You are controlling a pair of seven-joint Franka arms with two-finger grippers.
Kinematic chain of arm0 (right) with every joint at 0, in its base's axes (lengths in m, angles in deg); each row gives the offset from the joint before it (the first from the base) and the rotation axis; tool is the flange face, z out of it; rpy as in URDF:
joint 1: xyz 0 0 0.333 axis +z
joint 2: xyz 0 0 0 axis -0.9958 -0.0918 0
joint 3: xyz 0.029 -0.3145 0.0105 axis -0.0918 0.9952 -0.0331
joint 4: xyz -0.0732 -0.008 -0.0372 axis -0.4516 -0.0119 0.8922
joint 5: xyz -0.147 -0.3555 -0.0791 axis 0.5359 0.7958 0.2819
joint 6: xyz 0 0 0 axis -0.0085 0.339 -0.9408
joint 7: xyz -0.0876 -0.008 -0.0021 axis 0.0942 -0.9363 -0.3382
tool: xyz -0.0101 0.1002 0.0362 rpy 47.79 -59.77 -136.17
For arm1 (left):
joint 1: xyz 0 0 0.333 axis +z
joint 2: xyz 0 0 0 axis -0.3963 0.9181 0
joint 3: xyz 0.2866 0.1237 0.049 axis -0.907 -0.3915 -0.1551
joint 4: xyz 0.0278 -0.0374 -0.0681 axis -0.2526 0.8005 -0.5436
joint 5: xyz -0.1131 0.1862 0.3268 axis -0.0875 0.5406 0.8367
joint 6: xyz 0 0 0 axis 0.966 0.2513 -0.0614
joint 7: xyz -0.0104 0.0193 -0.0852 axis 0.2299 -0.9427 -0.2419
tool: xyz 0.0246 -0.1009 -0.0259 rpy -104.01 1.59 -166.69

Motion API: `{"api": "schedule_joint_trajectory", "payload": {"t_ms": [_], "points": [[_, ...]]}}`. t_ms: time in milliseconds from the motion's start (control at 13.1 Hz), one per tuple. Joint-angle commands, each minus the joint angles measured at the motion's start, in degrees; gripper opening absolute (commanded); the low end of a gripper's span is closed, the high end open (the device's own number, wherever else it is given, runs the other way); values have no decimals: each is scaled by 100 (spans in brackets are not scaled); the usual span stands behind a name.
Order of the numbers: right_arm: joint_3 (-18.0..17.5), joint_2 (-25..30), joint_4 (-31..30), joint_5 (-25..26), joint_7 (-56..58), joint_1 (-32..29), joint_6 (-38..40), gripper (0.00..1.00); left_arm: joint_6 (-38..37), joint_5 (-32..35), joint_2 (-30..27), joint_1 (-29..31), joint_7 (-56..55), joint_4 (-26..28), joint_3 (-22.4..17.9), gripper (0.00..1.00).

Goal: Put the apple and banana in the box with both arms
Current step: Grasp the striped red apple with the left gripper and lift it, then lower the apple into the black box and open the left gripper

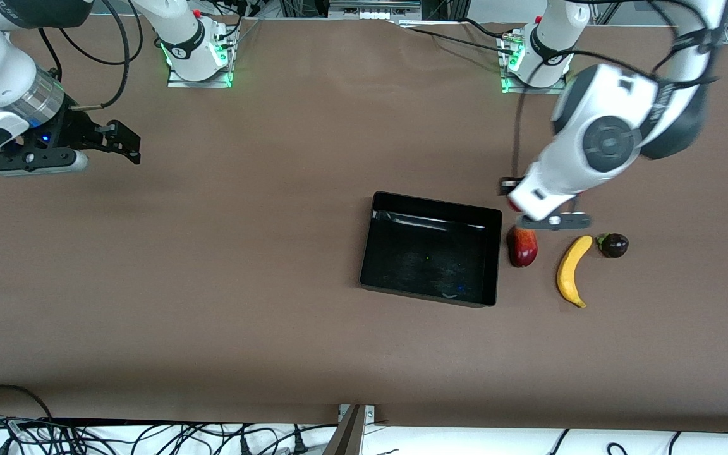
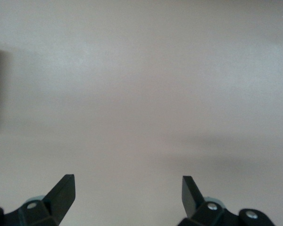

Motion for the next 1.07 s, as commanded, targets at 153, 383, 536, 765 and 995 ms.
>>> {"api": "schedule_joint_trajectory", "payload": {"t_ms": [153, 383, 536, 765, 995], "points": [[-63, -100, -60, 364, 67, -67, -426, 100, 1289, 15, 1337, -398, -338, -370, -28, 0], [-54, -110, 150, 382, 58, -93, -313, 100, 1968, 129, 1821, -399, -347, -309, -37, 2], [-37, -180, 256, 382, 58, -94, -347, 100, 2065, 129, 1945, -407, -347, -142, -37, 4], [-45, -312, 449, 260, -38, -67, -330, 100, 2066, 129, 2042, -416, -382, -141, -63, 99], [-63, -417, 634, 329, -30, -58, -321, 100, 1812, 129, 1807, -276, -356, -229, -98, 100]]}}
